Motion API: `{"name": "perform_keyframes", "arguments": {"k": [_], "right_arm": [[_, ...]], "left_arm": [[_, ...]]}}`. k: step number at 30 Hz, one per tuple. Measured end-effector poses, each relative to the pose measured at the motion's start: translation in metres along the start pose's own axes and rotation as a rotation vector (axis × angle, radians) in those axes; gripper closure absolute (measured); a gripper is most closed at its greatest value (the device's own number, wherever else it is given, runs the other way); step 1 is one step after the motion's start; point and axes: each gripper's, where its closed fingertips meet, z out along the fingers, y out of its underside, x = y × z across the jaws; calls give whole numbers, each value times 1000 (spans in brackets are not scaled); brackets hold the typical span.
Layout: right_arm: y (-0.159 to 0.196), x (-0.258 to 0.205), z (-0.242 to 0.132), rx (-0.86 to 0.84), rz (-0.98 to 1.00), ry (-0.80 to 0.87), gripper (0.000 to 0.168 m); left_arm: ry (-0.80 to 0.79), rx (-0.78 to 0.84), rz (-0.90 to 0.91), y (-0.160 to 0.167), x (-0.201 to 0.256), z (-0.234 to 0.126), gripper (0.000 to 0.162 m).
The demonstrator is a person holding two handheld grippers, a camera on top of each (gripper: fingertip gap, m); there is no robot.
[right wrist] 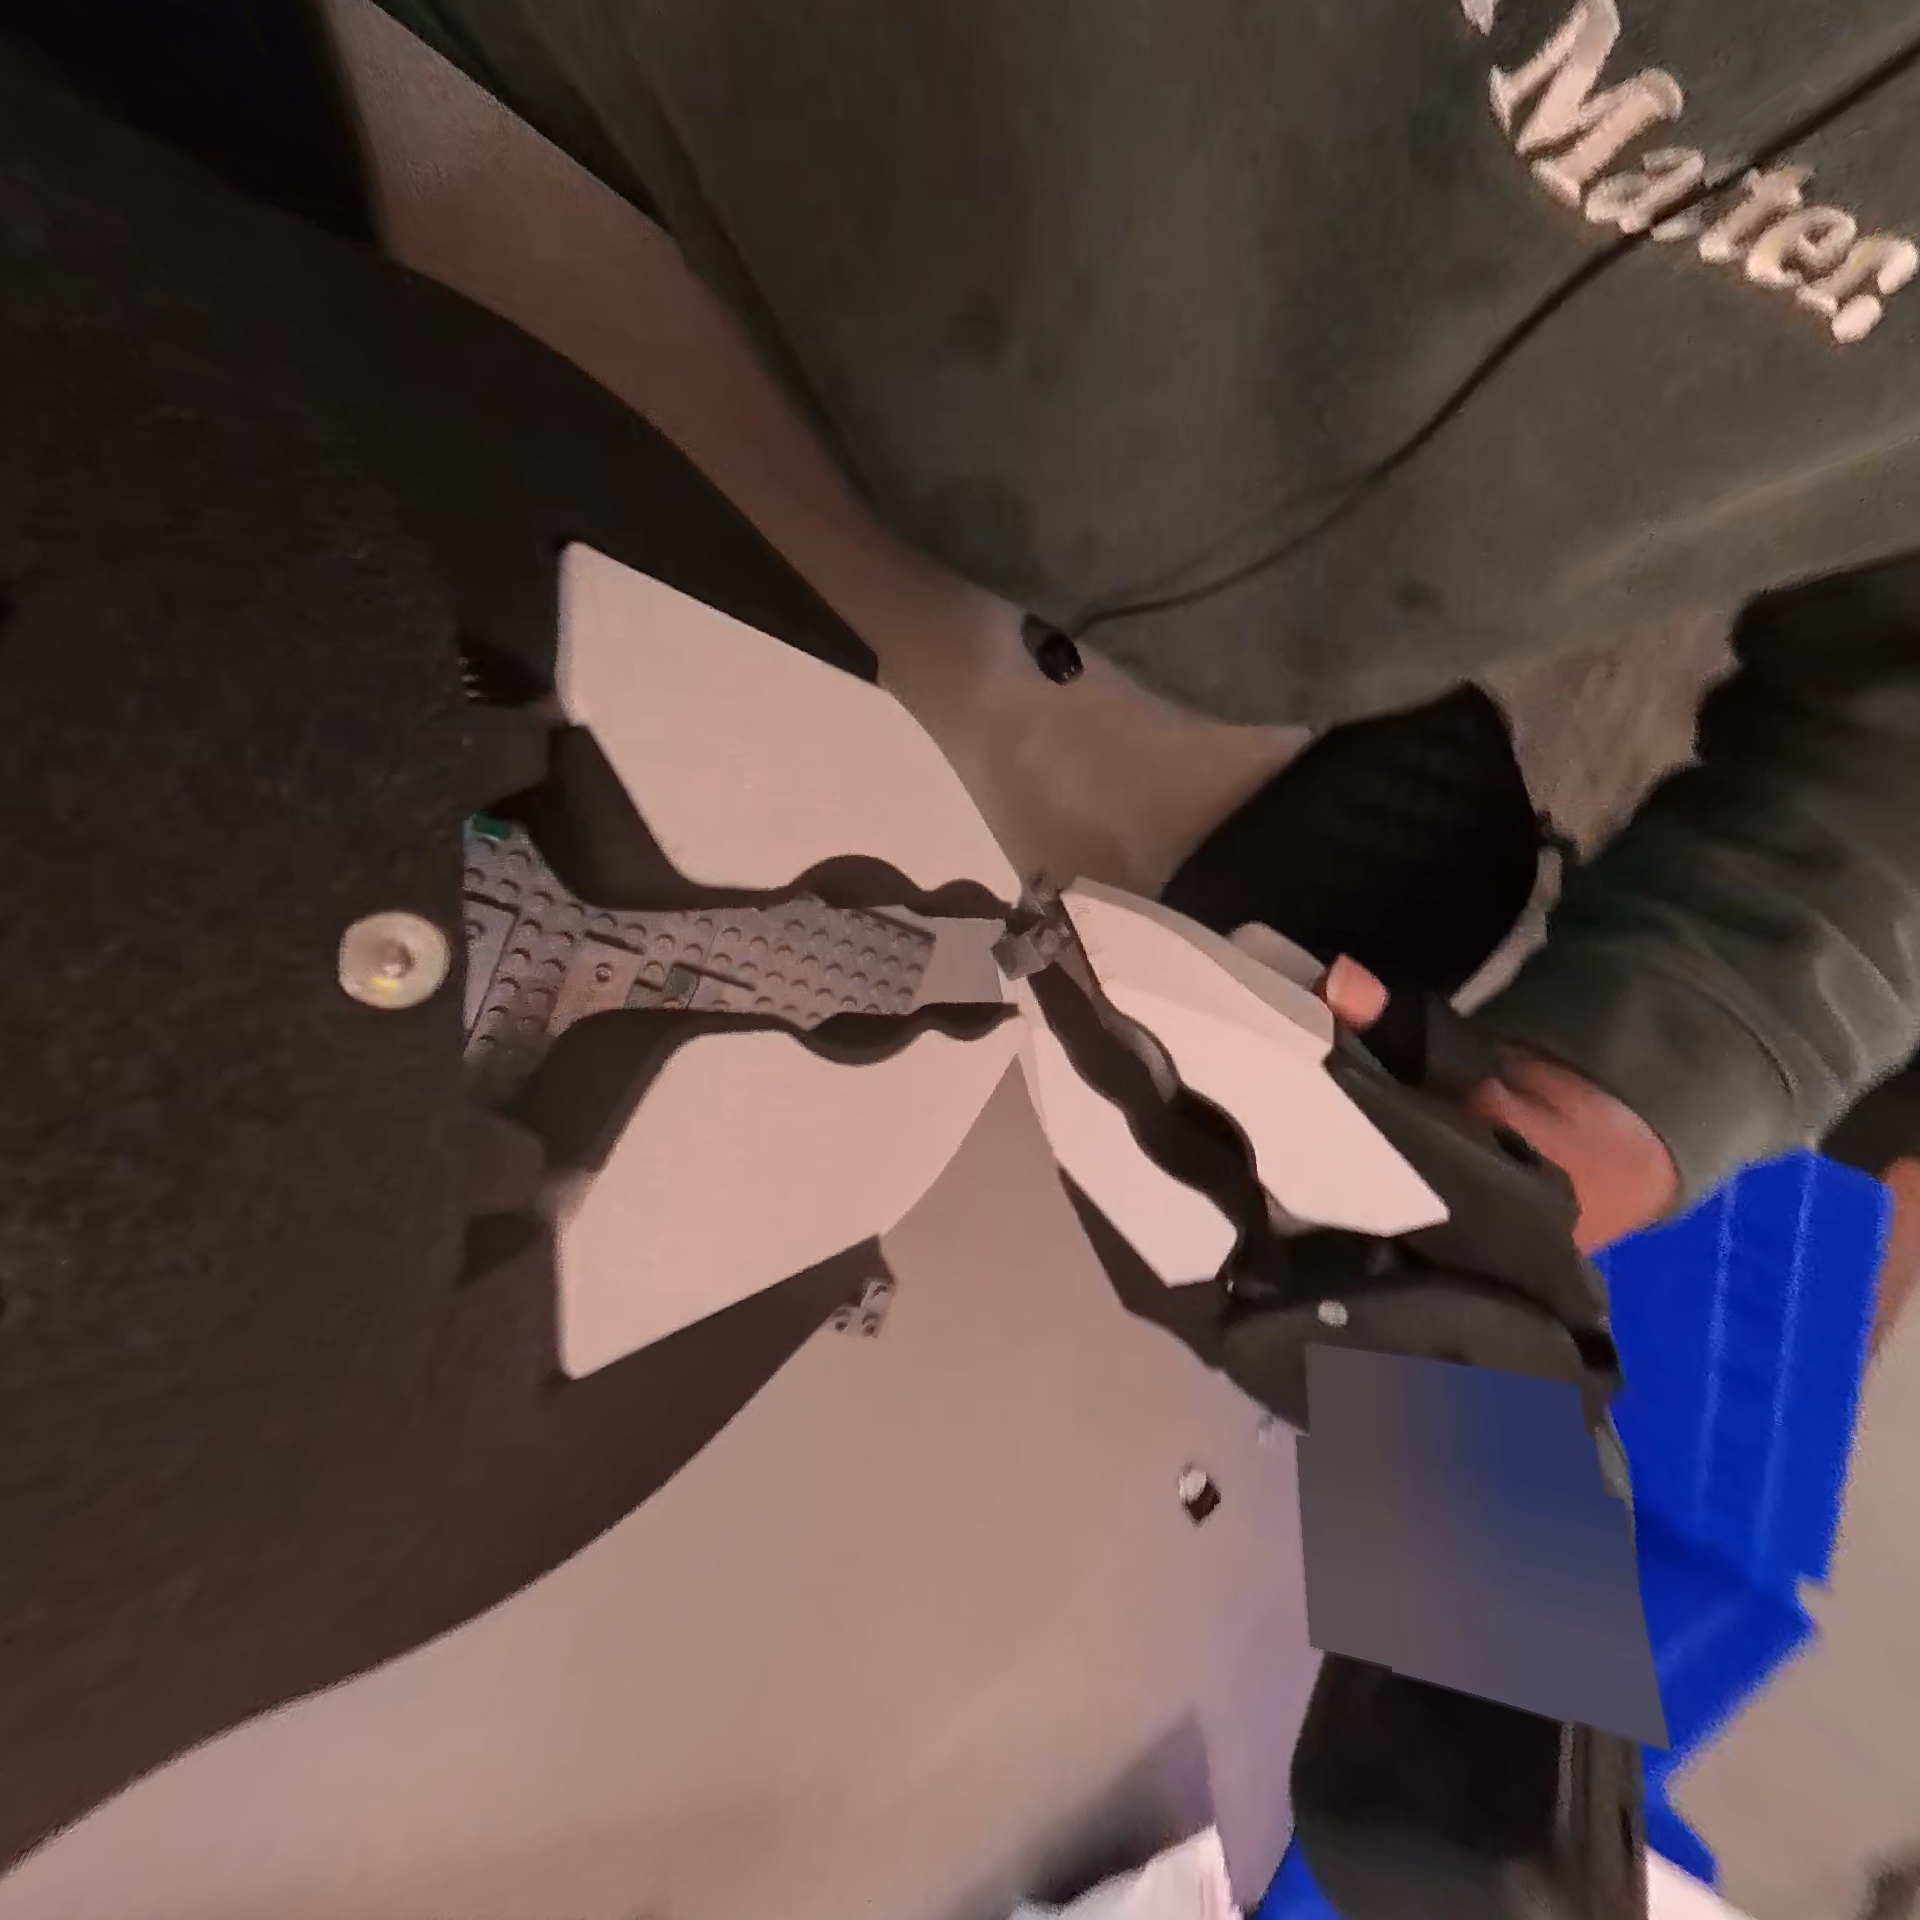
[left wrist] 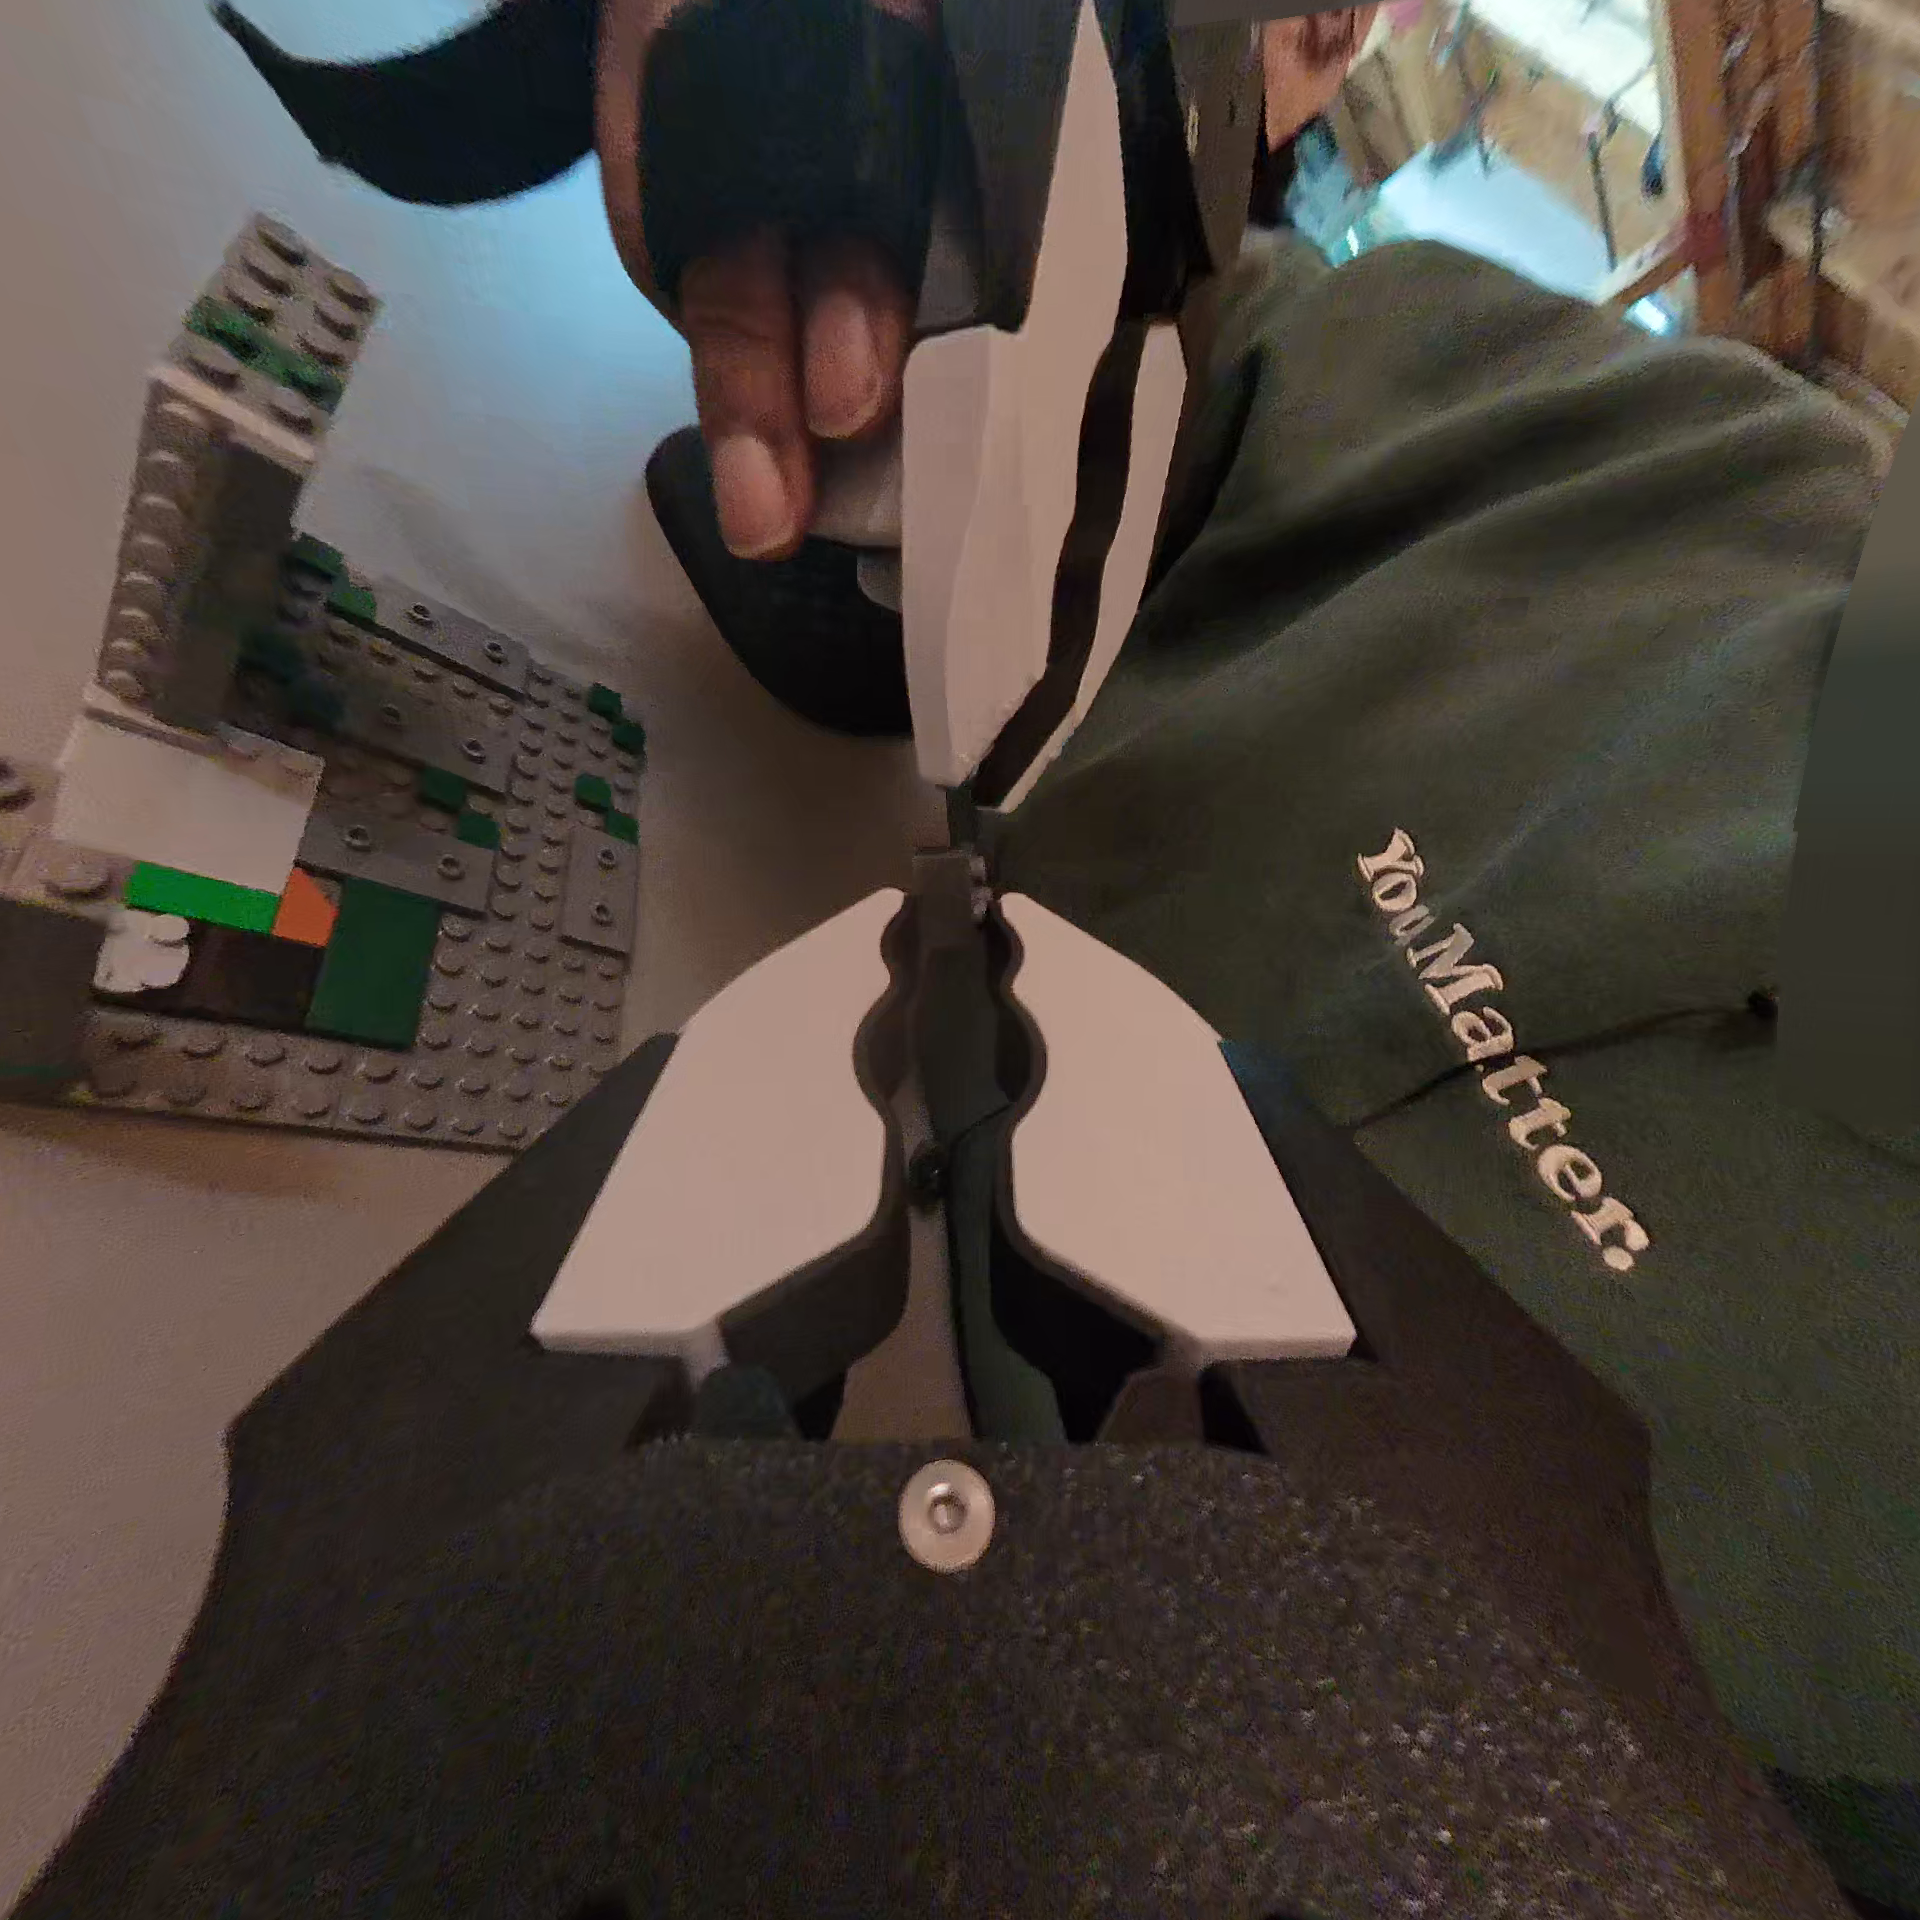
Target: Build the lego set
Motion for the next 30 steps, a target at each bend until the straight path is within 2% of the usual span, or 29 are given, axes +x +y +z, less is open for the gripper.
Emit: {"name": "perform_keyframes", "arguments": {"k": [4, 7, 13, 20, 23, 26, 30], "right_arm": [[-3, -2, 6, -45, -47, -106, 154], [-3, -6, 8, -47, -76, -153, 162], [-2, -7, 11, 3, -74, -117, 157], [3, -7, 14, -38, -98, -116, 161], [3, 12, 9, 19, 23, -3, 161], [3, 42, -4, 134, 210, 171, 161], [2, 63, -11, 247, 381, 245, 161]], "left_arm": [[2, -80, 22, 0, 3, 3, 150], [7, -111, 23, 1, 2, 1, 151], [62, -113, -9, 4, -1, -1, 150], [83, -138, 22, 1, -2, 0, 150], [-16, -4, 111, -17, -10, -16, 144], [-210, 171, 266, -38, -20, -36, 133], [-422, 256, 495, -54, -21, -47, 131]]}}
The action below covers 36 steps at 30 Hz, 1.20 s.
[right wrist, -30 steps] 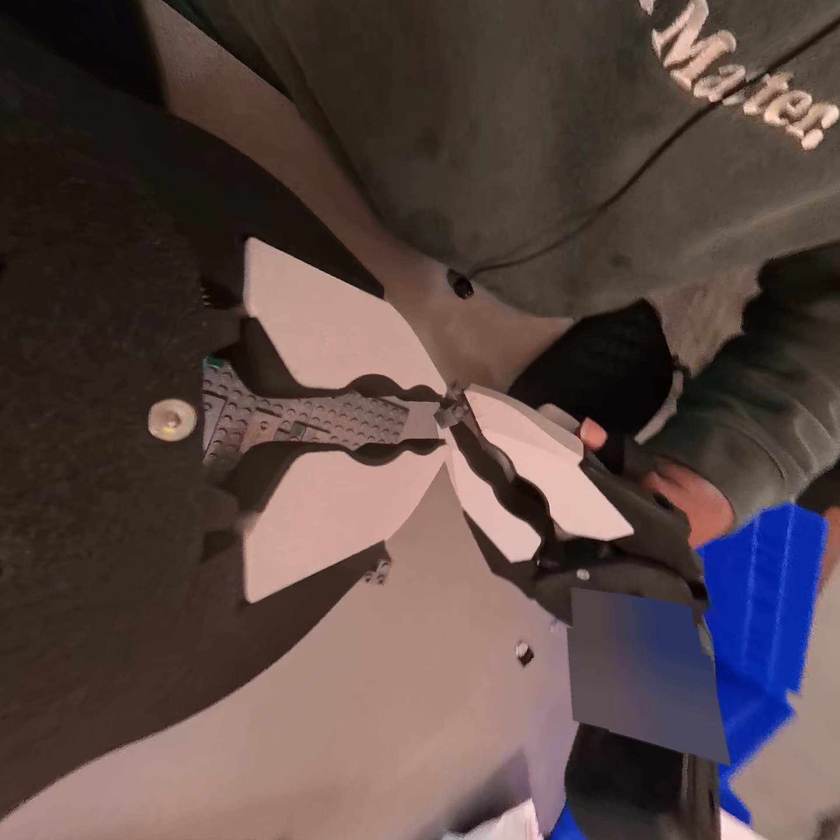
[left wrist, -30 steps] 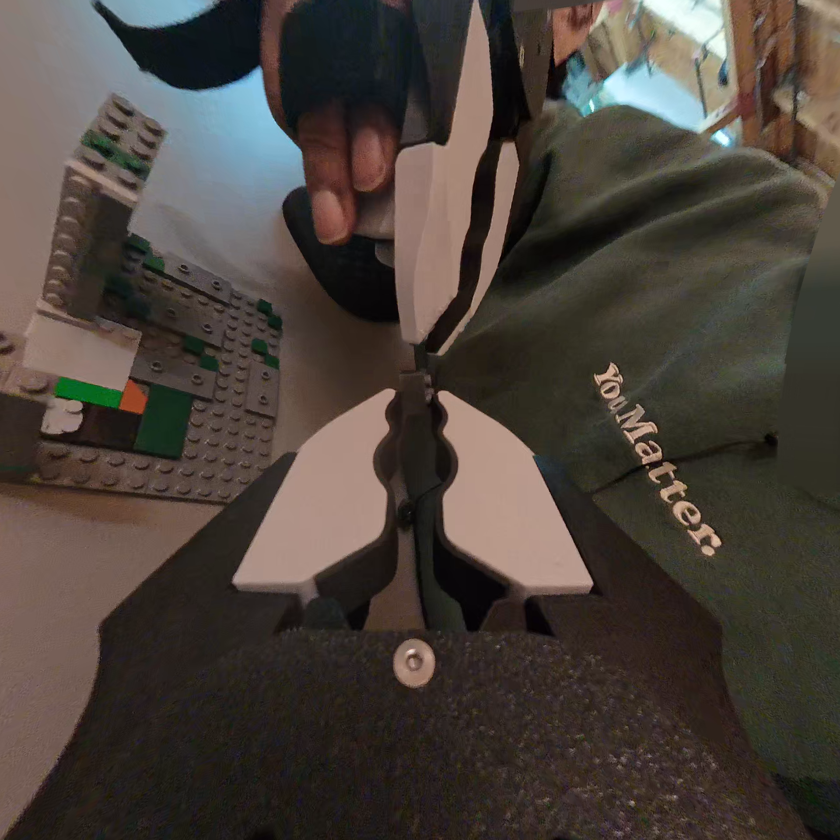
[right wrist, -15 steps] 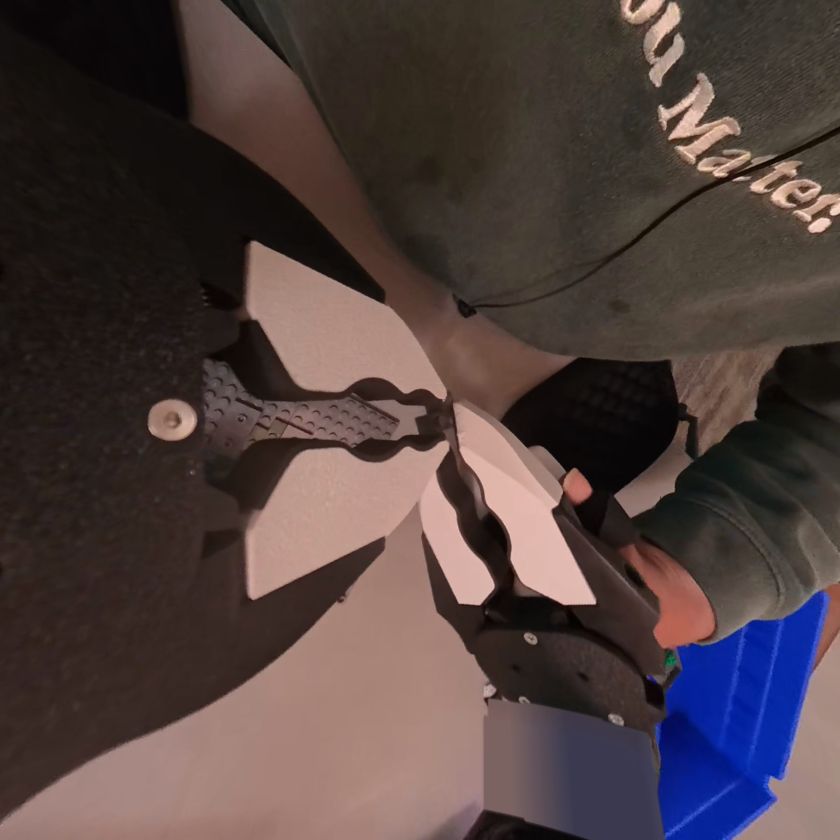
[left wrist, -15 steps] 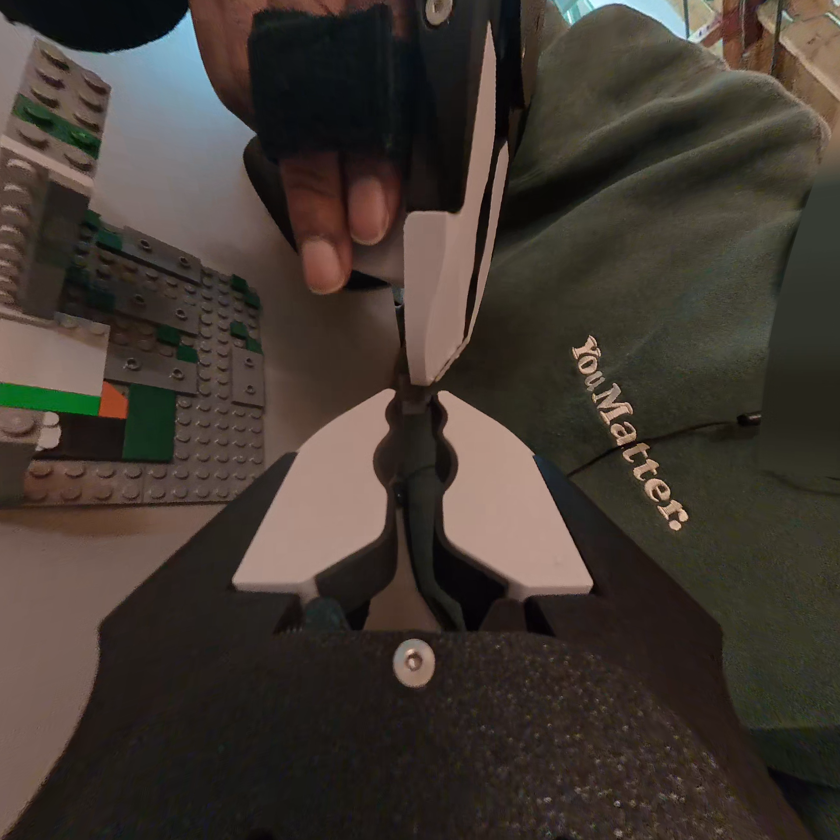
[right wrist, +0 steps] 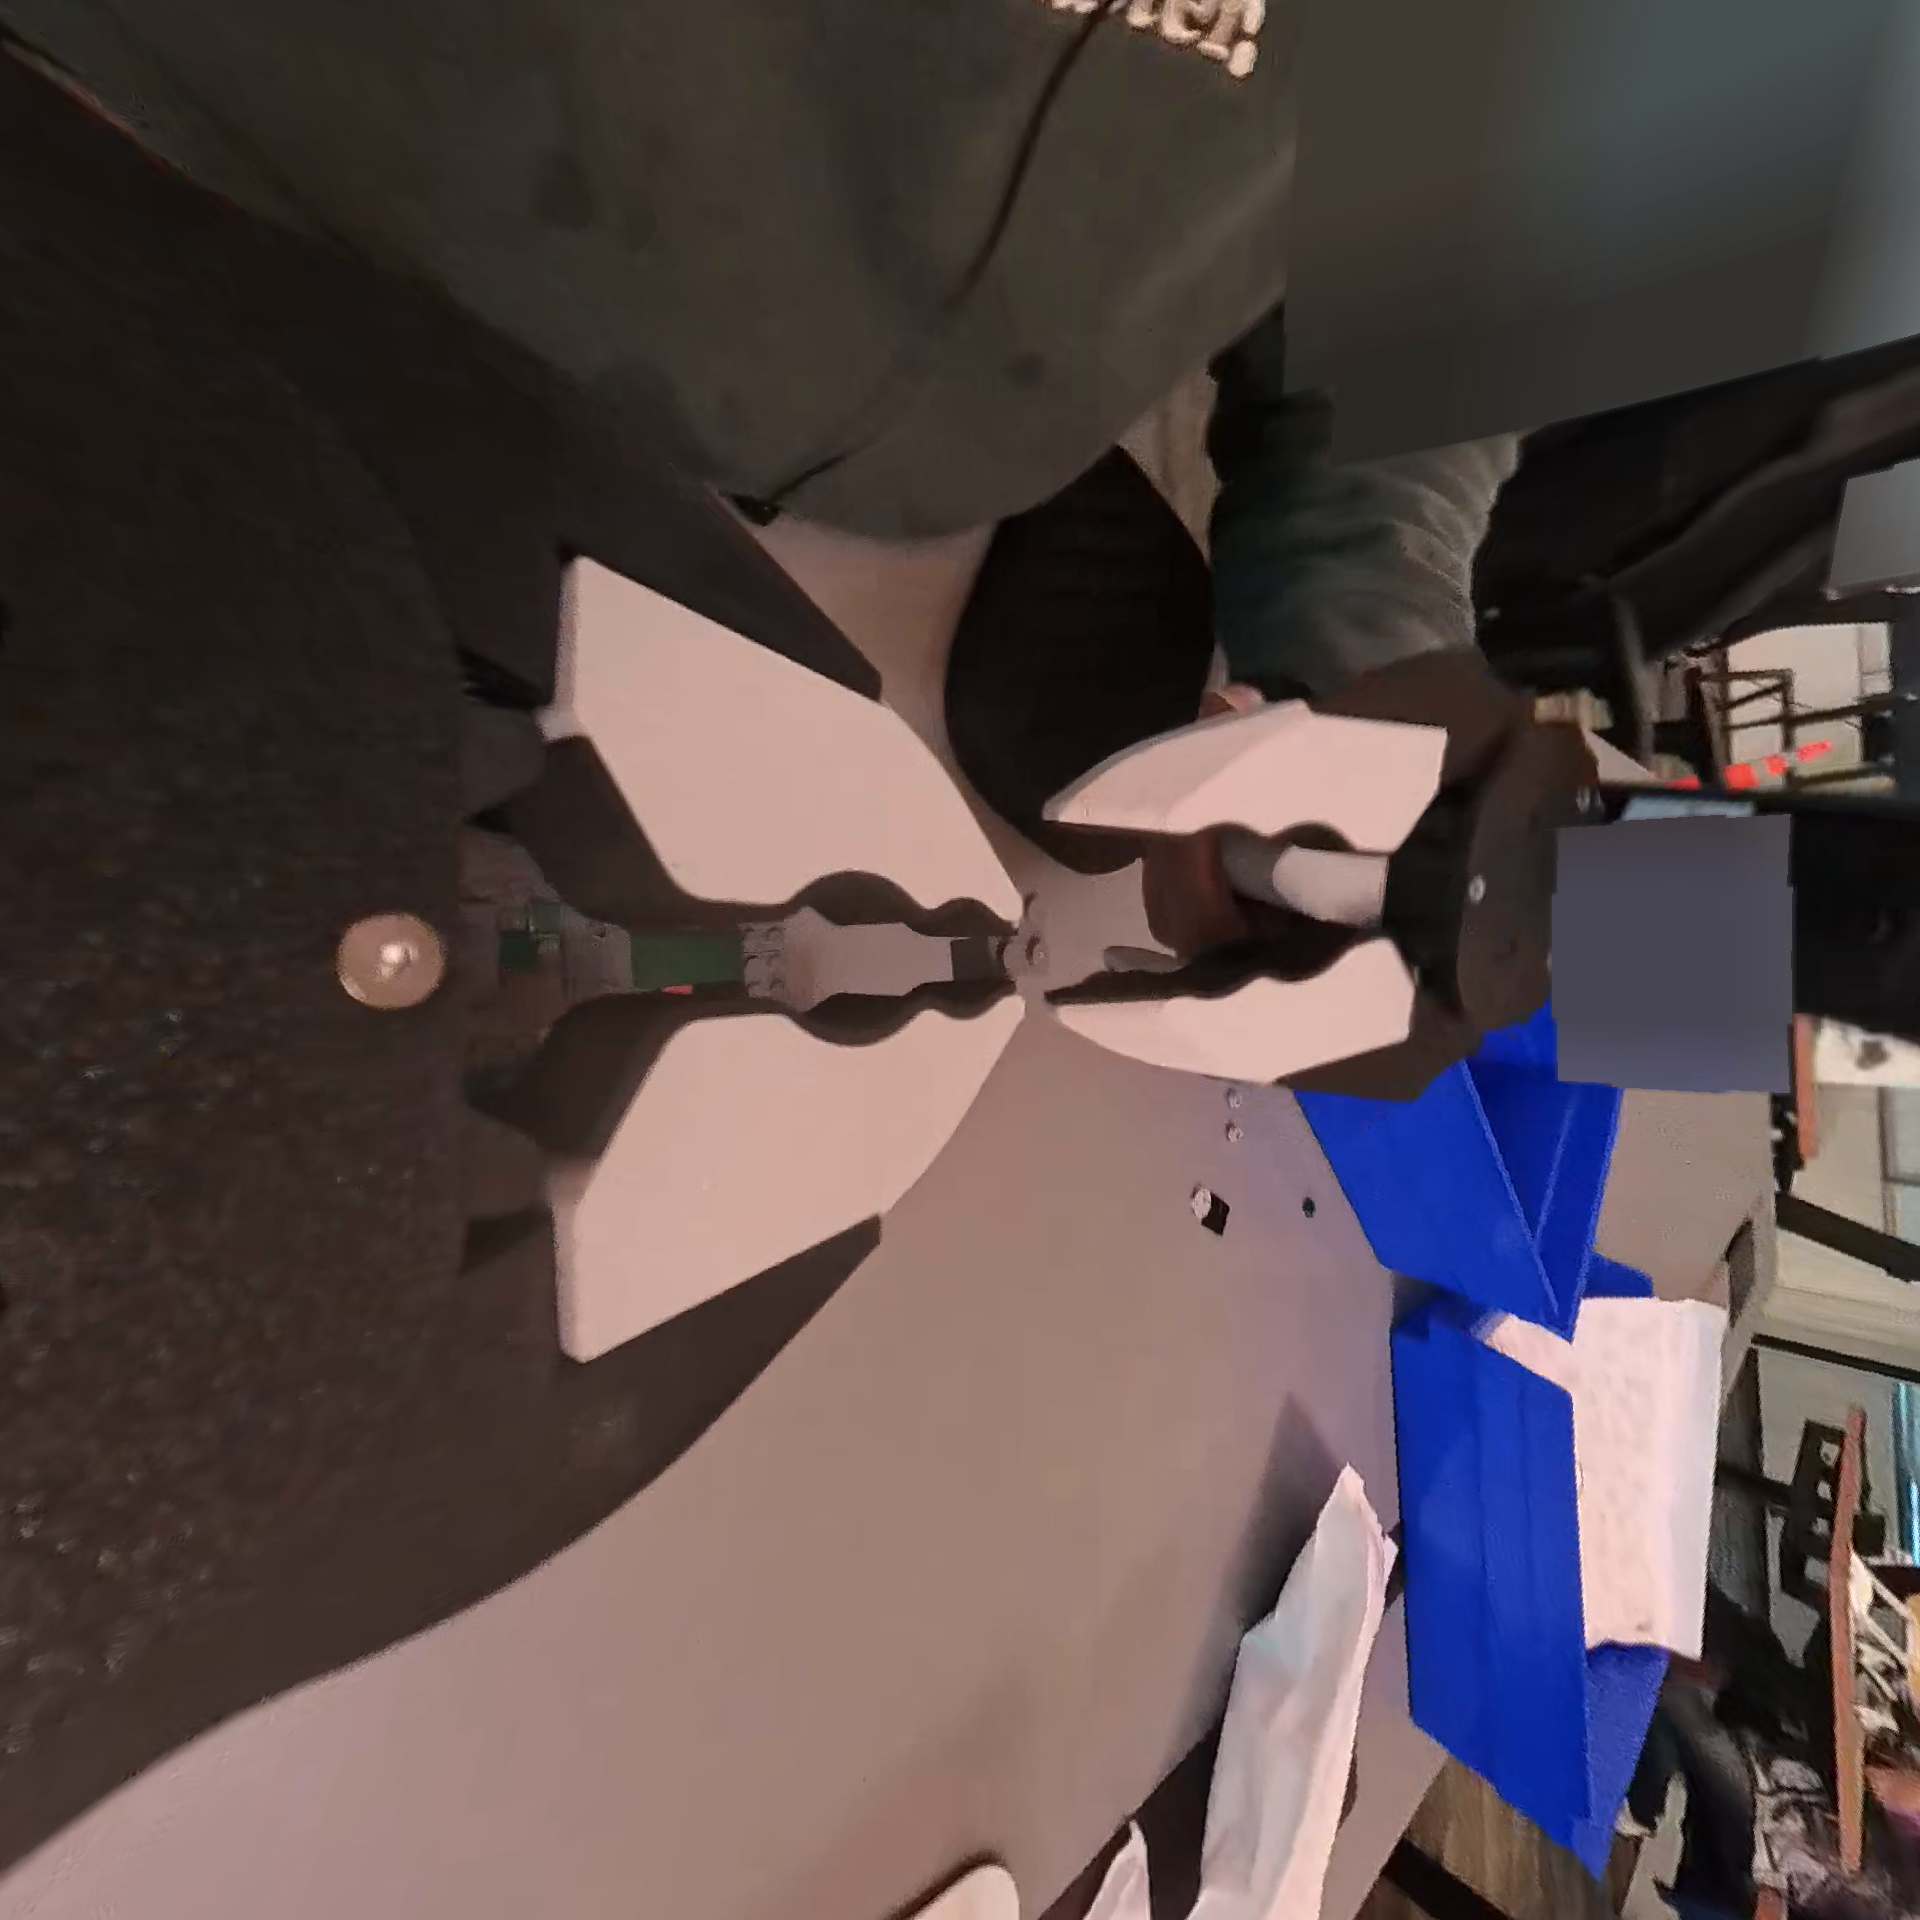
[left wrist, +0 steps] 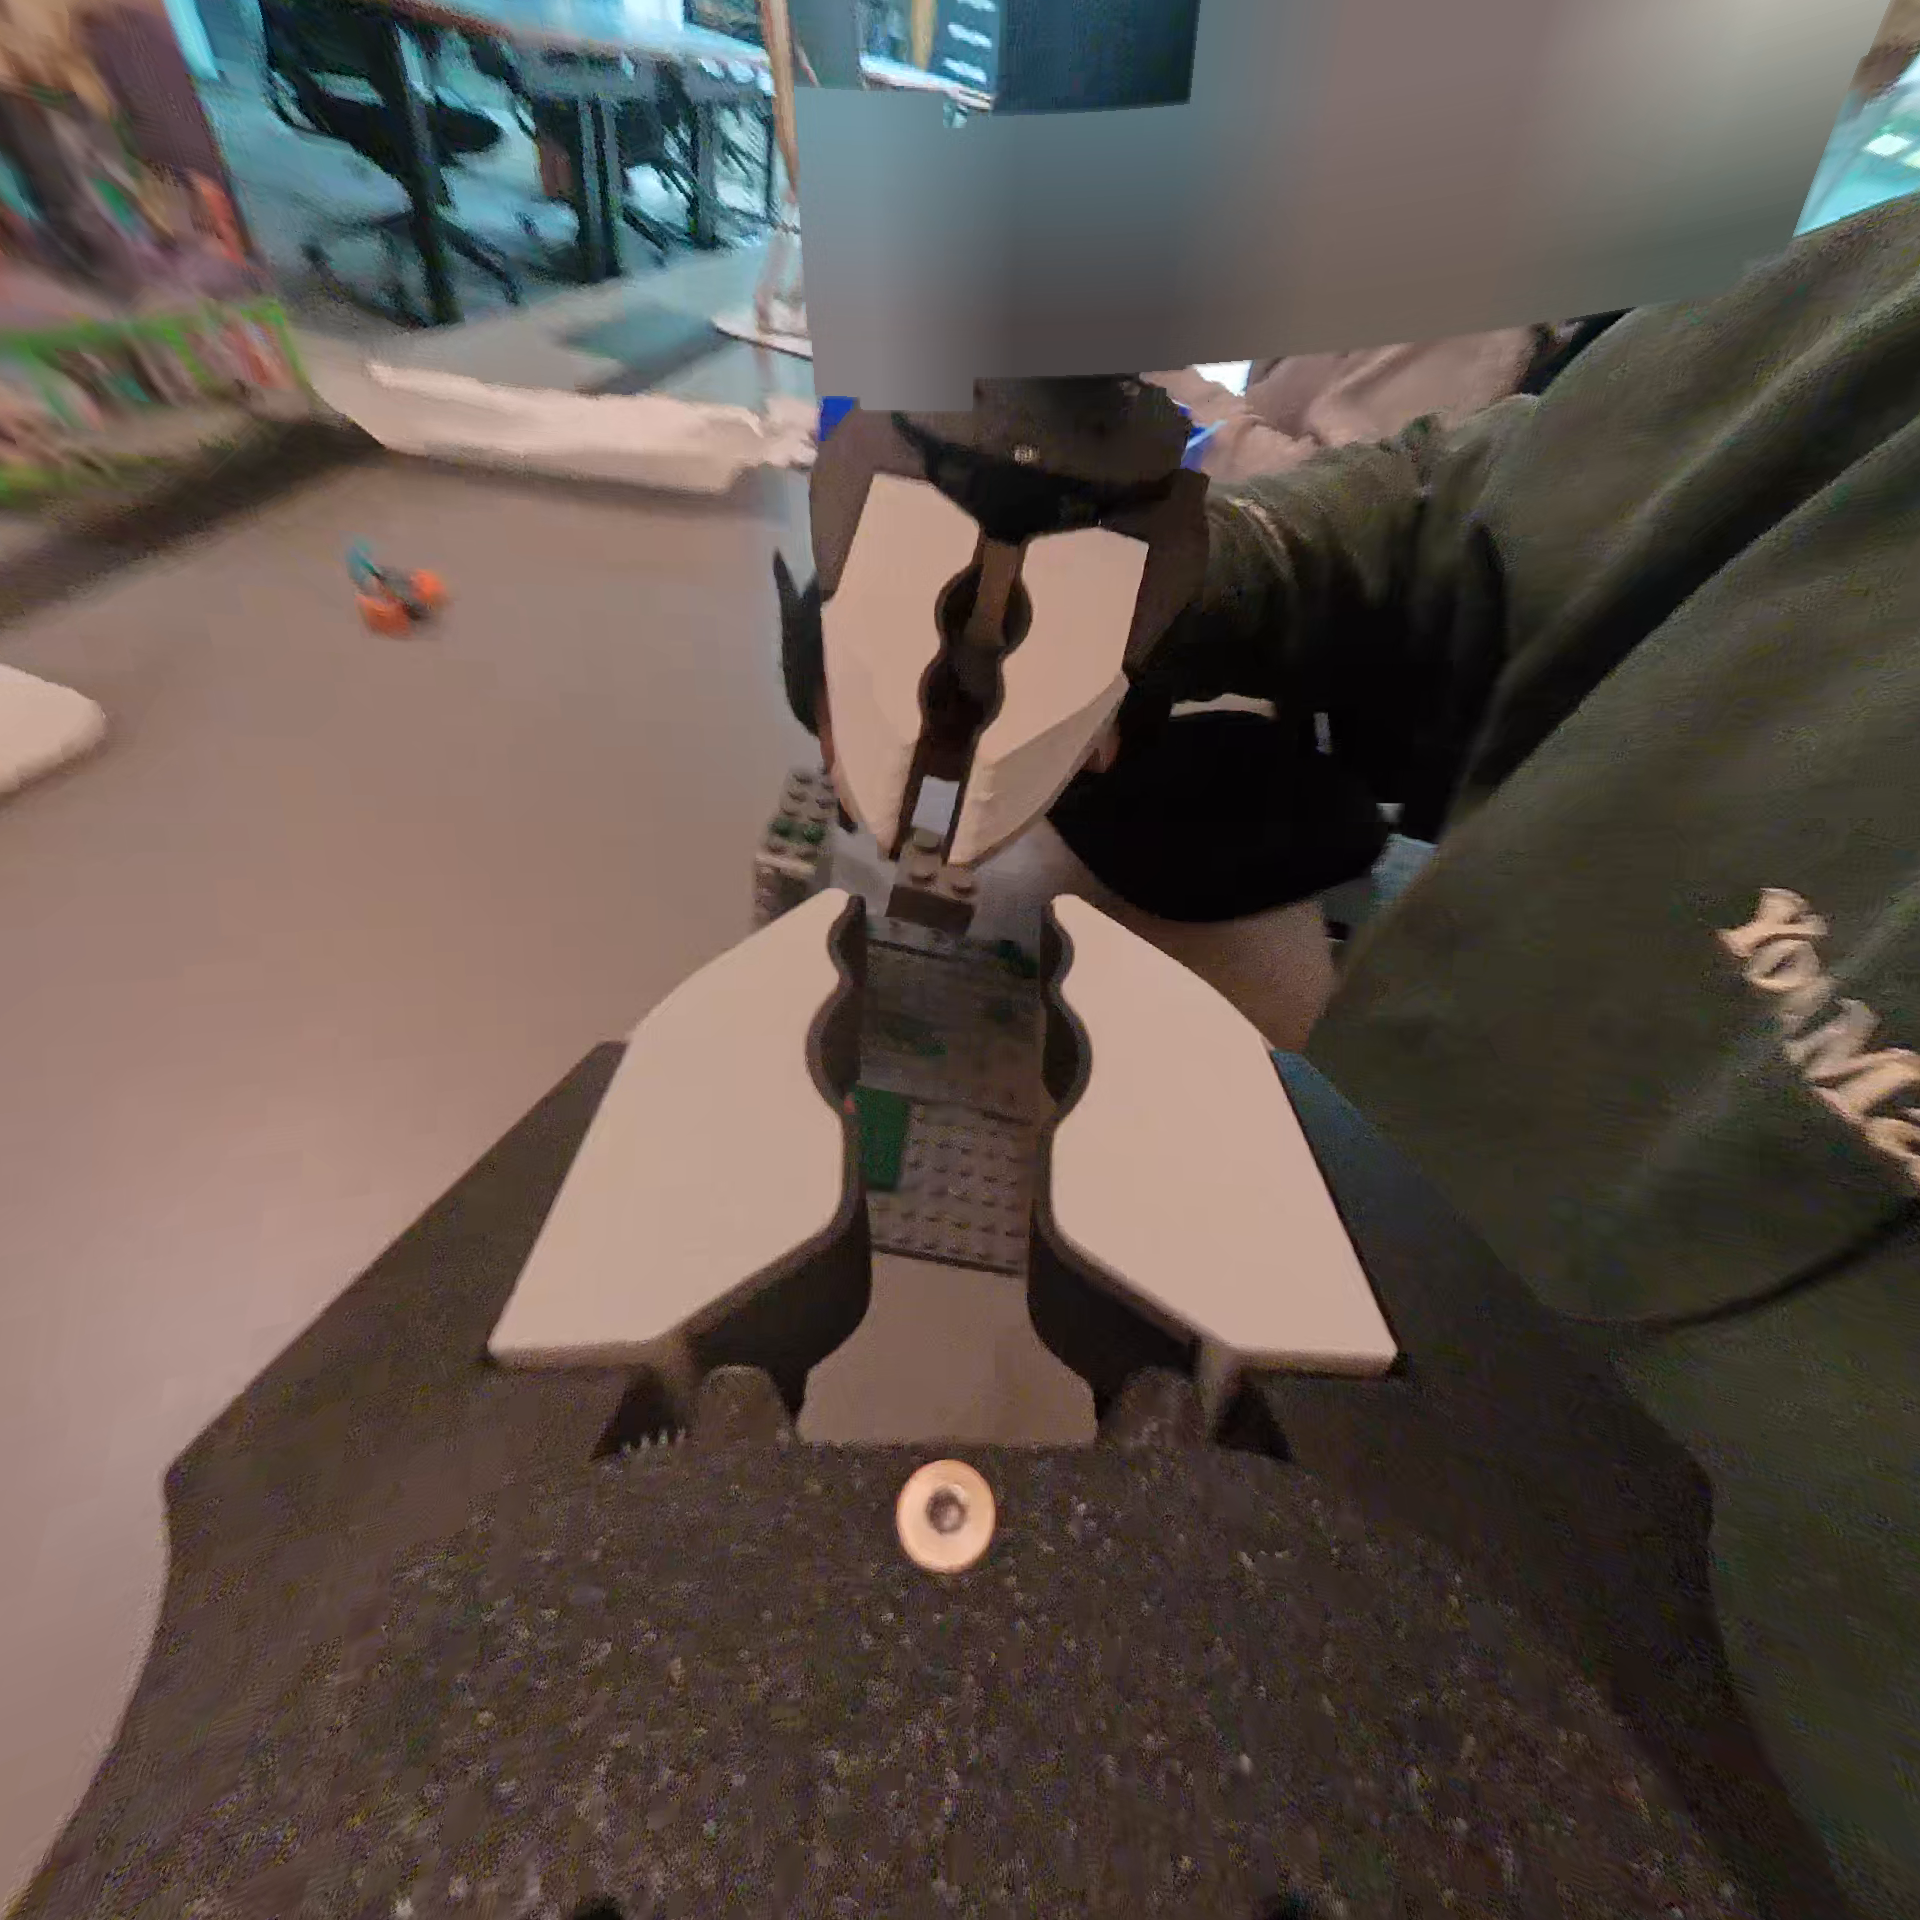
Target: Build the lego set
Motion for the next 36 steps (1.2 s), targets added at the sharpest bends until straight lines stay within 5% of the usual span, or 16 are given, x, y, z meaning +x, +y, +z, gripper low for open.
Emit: {"name": "perform_keyframes", "arguments": {"k": [10, 21, 36], "right_arm": [[-6, 12, 10, 24, 41, 5, 161], [37, 36, 22, -293, -82, 25, 161], [57, 42, 26, -463, -99, 46, 161]], "left_arm": [[-127, -32, 136, 1, -17, 1, 146], [-136, -116, 111, 30, -47, 8, 146], [-149, -161, 133, 46, -55, 14, 146]]}}
